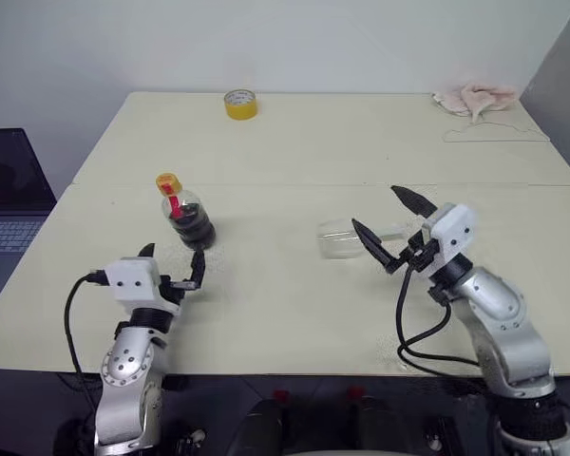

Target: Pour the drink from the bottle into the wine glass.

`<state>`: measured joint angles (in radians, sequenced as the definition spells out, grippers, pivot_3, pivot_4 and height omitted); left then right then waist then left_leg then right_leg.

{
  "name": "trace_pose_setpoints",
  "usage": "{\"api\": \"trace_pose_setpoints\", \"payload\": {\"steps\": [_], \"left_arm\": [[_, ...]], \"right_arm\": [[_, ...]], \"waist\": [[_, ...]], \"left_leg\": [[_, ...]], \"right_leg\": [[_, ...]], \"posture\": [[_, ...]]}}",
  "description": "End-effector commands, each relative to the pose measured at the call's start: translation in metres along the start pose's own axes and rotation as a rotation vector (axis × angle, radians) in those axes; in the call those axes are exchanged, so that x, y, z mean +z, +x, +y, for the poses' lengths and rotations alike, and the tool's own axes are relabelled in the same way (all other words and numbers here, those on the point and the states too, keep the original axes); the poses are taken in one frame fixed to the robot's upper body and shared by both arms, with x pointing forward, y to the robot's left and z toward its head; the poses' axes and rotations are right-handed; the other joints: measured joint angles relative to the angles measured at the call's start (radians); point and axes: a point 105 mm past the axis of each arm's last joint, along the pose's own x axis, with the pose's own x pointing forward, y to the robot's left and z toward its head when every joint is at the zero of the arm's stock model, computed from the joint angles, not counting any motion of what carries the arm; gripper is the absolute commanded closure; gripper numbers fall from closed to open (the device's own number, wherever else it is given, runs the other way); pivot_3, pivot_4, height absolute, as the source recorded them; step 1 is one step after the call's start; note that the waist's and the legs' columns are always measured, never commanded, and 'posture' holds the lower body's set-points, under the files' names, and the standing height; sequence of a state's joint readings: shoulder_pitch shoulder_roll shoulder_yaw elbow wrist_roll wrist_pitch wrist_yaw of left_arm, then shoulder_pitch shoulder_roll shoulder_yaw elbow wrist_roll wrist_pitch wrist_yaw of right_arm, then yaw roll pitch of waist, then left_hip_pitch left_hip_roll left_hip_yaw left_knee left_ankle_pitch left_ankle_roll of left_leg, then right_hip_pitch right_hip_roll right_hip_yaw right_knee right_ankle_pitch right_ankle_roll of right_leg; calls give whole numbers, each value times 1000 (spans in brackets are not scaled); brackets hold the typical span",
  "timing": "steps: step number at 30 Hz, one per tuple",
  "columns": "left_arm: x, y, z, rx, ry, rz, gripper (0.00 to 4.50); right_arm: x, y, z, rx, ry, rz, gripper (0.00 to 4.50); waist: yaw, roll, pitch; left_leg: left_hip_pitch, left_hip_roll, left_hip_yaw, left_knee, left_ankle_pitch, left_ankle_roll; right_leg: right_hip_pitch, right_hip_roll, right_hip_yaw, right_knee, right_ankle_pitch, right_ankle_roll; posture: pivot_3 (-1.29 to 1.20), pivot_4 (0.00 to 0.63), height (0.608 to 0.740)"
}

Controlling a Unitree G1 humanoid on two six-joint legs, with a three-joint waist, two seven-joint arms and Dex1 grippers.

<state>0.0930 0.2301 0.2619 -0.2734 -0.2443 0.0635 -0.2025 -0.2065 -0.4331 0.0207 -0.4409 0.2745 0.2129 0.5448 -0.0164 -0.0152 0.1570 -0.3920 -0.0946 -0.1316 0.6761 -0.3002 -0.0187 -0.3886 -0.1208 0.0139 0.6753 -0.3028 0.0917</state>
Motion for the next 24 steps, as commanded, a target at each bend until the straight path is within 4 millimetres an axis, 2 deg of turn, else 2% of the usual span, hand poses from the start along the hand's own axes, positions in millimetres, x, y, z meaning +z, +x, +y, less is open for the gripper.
{"api": "trace_pose_setpoints", "payload": {"steps": [1, 6, 13, 19, 24], "left_arm": [[8, 4, 4, 4, 12, -26, 0], [6, 15, 0, -18, -7, -8, 0], [4, 28, 1, -21, 7, 16, 0], [0, 40, 4, -37, 8, 24, 0], [0, 53, -3, -88, 21, 12, 0]], "right_arm": [[-2, 2, 4, 158, 37, 24, 23], [-11, 5, 7, 326, 67, 67, 23], [-15, 7, 14, 446, 71, 91, 23], [-12, 10, 15, 463, 79, 74, 23], [-9, 11, 17, 468, 81, 68, 23]], "waist": [[2, 0, 0], [2, 0, 0], [2, -1, 0], [2, -1, 0], [6, -1, 0]], "left_leg": [[0, 0, 0, 0, 0, 0], [0, 0, 0, 0, 0, 0], [-1, 0, 0, 0, 0, 0], [-1, 0, -1, 1, 0, 0], [-1, 0, -1, 1, 0, 0]], "right_leg": [[0, 0, 0, 0, 0, 0], [0, 0, 0, -1, 0, 0], [0, -1, -1, -1, 0, 0], [0, -1, -1, -1, 0, 0], [0, -1, -1, 0, 0, 0]], "posture": [[0, 150, 740], [0, 150, 740], [0, 150, 740], [0, 150, 740], [0, 150, 740]]}}
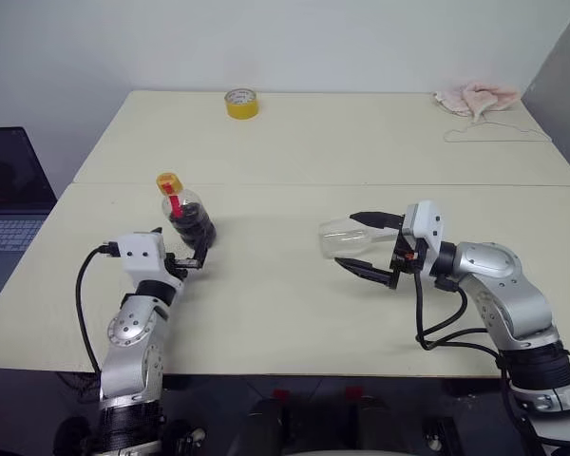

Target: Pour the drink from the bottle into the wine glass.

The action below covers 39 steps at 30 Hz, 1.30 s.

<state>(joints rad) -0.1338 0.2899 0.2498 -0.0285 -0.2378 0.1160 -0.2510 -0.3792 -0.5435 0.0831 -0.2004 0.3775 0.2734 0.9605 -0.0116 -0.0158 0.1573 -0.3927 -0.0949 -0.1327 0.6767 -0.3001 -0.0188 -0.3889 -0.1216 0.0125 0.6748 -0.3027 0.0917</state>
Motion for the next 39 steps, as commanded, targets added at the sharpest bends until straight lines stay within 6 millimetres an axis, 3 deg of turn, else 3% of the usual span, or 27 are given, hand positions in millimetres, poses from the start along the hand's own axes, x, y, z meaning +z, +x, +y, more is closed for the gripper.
{"api": "trace_pose_setpoints", "payload": {"steps": [1, 16, 22, 27, 30, 35, 39], "left_arm": [[13, 9, -2, -26, 35, -54, 0], [22, 42, -2, -68, 67, -88, 0], [20, 47, -8, -99, 50, -92, 0], [15, 46, -11, -101, 42, -83, 1523], [13, 43, -9, -97, 42, -80, 2099], [14, 42, -10, -100, 46, -79, 2324], [22, 47, -29, -157, 45, -90, 2327]], "right_arm": [[15, 3, 2, 21, -29, -44, 23], [12, 1, -4, -12, -32, -29, 23], [13, 0, -7, -28, -37, -31, 23], [14, 0, -10, -42, -46, -30, 0], [17, -1, -13, -48, -55, -31, 0], [32, 1, -17, -46, -54, -71, 0], [58, 6, -20, -37, -39, -136, 0]], "waist": [[3, 0, 0], [4, 0, 0], [3, 0, 0], [3, 0, 0], [3, 0, 0], [3, 0, 0], [3, 0, 0]], "left_leg": [[0, 0, 0, 0, 0, 0], [0, 0, 0, 1, 0, 0], [-1, 0, 0, 1, 0, 0], [-1, 0, 0, 1, 0, 0], [-1, -1, 0, 1, 0, 0], [-1, -1, 0, 1, 0, 0], [-1, -1, 0, 1, 0, 0]], "right_leg": [[0, 0, 0, 0, 0, 0], [0, 0, 0, 0, 0, 0], [0, 0, 0, 1, 0, 0], [0, 0, 0, 1, 0, 0], [0, -1, -1, 1, 0, 0], [0, -1, 0, 1, 0, 0], [-1, -1, -1, 1, 0, 0]], "posture": [[0, 150, 740], [0, 150, 740], [0, 150, 740], [0, 150, 740], [0, 150, 740], [0, 150, 740], [0, 150, 740]]}}
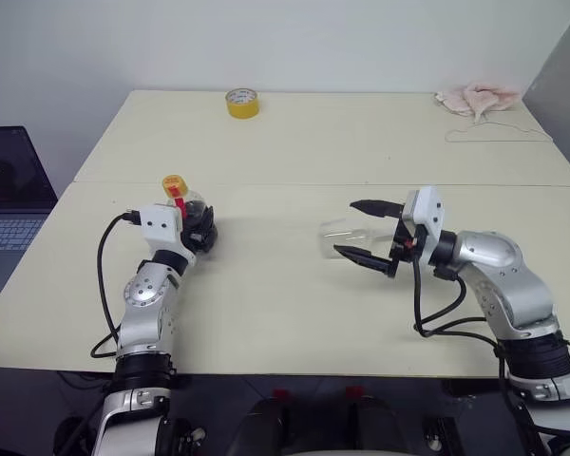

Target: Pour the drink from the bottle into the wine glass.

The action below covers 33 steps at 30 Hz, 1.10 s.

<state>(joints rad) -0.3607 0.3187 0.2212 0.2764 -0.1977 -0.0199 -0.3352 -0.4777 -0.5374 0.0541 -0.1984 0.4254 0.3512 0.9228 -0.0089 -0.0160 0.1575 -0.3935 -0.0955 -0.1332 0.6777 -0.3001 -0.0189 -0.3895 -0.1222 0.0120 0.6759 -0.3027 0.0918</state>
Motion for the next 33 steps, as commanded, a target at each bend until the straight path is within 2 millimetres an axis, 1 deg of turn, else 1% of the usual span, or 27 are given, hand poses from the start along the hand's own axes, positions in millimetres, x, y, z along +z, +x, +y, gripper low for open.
{"api": "trace_pose_setpoints", "payload": {"steps": [1, 2, 3, 4, 7, 9, 12, 14, 19, 23, 26, 33], "left_arm": [[19, 10, -31, -93, 9, -47, 2327], [24, 16, -48, -133, 4, -46, 2336], [27, 19, -59, -158, 1, -43, 2366], [30, 21, -66, -172, -3, -45, 2393], [40, 19, -96, -241, -10, -60, 2434], [43, 18, -108, -269, -1, -61, 2434], [49, 21, -125, -278, 2, -75, 2435], [52, 22, -135, -290, 5, -84, 2451], [55, 20, -153, -335, 41, -101, 2452], [53, 19, -157, -345, 90, -100, 2455], [53, 19, -159, -352, 73, -100, 2524], [52, 17, -163, -365, 70, -97, 2525]], "right_arm": [[40, 6, -4, 2, -39, -98, 0], [46, 11, -6, -16, -51, -94, 0], [50, 15, -8, -31, -59, -90, 0], [52, 19, -11, -54, -61, -81, 0], [54, 31, -22, -170, -73, -41, 0], [53, 37, -24, -206, -72, -7, 0], [55, 50, -20, -225, -53, 6, 0], [50, 56, -19, -240, -33, 39, 0], [47, 63, -14, -227, 29, 51, 0], [52, 68, -11, -222, 45, 36, 0], [51, 71, -9, -217, 59, 37, 0], [53, 76, -9, -216, 91, 20, 0]], "waist": [[0, 0, 0], [2, 0, 0], [7, 0, 0], [10, 0, 0], [8, -2, 0], [1, -2, 0], [-16, -1, 0], [-23, -1, 0], [-23, -1, 0], [-23, -1, 0], [-23, -1, 0], [-24, -1, 0]], "left_leg": [[0, 0, 0, 0, 0, 0], [0, 0, 0, 0, 0, 0], [-1, -1, 0, 1, 0, 0], [-2, -1, -1, 2, 0, 0], [-4, -1, -2, 3, 0, 0], [-5, -1, -2, 2, 0, 0], [-6, 0, 0, 1, 0, 0], [-6, 0, 0, 1, 0, 0], [-7, -1, 1, 1, 0, 0], [-7, 0, 1, 1, 0, 0], [-7, -1, 2, 1, 0, 0], [-8, -1, 2, 1, 0, 0]], "right_leg": [[0, 0, 0, 0, 0, 0], [0, 0, 0, 0, 0, 0], [0, -1, 0, 0, 0, 0], [0, -1, -1, 0, 0, 0], [-1, -1, -2, 0, 0, 0], [-3, -1, -2, 0, 0, 0], [-7, -1, 0, 3, 0, 0], [-8, 0, 0, 4, 0, 0], [-9, -1, 1, 4, 0, 0], [-10, 0, 2, 4, 0, 0], [-11, 0, 2, 4, 0, 0], [-11, 0, 2, 5, 0, 0]], "posture": [[0, 150, 740], [0, 150, 740], [0, 150, 740], [0, 150, 740], [0, 150, 740], [0, 150, 740], [0, 150, 740], [0, 150, 740], [0, 150, 740], [0, 150, 740], [0, 150, 740], [0, 150, 740]]}}
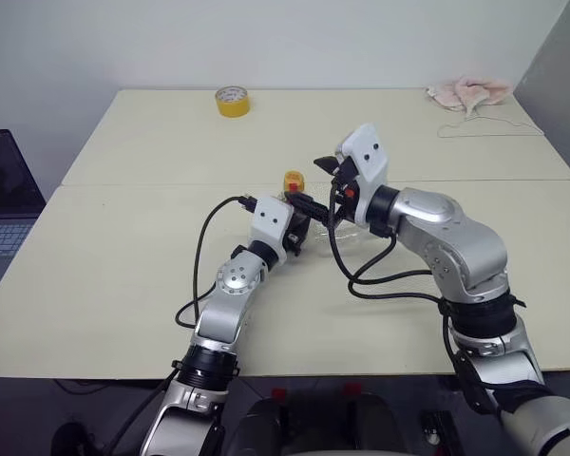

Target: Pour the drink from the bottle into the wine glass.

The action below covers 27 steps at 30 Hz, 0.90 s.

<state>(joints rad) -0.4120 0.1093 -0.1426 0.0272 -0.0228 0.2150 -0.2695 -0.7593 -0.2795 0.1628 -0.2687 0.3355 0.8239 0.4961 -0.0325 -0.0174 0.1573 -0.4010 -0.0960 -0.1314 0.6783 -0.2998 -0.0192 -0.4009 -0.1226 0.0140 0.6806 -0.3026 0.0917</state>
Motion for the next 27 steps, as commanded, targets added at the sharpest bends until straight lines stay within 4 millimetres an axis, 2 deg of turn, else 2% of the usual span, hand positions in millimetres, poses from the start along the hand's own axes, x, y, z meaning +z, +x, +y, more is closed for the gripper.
{"api": "trace_pose_setpoints", "payload": {"steps": [1, 17, 27], "left_arm": [[26, 1, -5, -9, 29, -98, 2527], [26, -1, -13, -28, 23, -96, 2561], [25, -2, -12, -23, 20, -95, 2600]], "right_arm": [[17, 0, 2, 2, -8, -57, 0], [16, 13, -2, -34, 68, -55, 0], [13, 9, -3, -33, 68, -49, 0]], "waist": [[0, 0, 0], [-2, 0, 0], [-3, 0, 0]], "left_leg": [[0, 0, 0, 0, 0, 0], [-1, 0, 1, 0, 0, 0], [-1, 0, 1, 0, 0, 0]], "right_leg": [[0, 0, 0, 0, 0, 0], [-2, 0, 1, 1, 0, 0], [-2, 0, 1, 1, 0, 0]], "posture": [[0, 150, 740], [0, 150, 740], [0, 150, 740]]}}
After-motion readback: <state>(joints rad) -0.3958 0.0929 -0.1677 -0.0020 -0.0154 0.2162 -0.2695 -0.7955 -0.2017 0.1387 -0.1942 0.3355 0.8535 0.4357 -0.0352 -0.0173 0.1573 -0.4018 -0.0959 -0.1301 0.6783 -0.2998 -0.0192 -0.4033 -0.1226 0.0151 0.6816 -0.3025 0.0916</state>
